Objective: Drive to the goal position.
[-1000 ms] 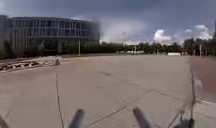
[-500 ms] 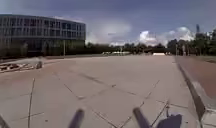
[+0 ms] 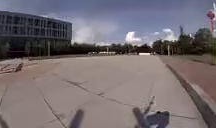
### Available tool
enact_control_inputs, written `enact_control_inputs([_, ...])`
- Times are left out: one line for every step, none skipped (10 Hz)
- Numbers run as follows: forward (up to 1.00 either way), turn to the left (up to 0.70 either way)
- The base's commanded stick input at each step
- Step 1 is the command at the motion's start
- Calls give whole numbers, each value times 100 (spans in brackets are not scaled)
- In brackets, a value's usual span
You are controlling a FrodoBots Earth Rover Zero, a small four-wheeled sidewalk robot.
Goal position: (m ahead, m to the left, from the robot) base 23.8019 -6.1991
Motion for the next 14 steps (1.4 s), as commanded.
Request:
enact_control_inputs([100,-41])
enact_control_inputs([100,-41])
enact_control_inputs([100,-41])
enact_control_inputs([100,-41])
enact_control_inputs([100,-41])
enact_control_inputs([100,-41])
enact_control_inputs([100,-41])
enact_control_inputs([100,-41])
enact_control_inputs([100,-41])
enact_control_inputs([100,-41])
enact_control_inputs([100,-36])
enact_control_inputs([100,-23])
enact_control_inputs([100,-11])
enact_control_inputs([100,-2])
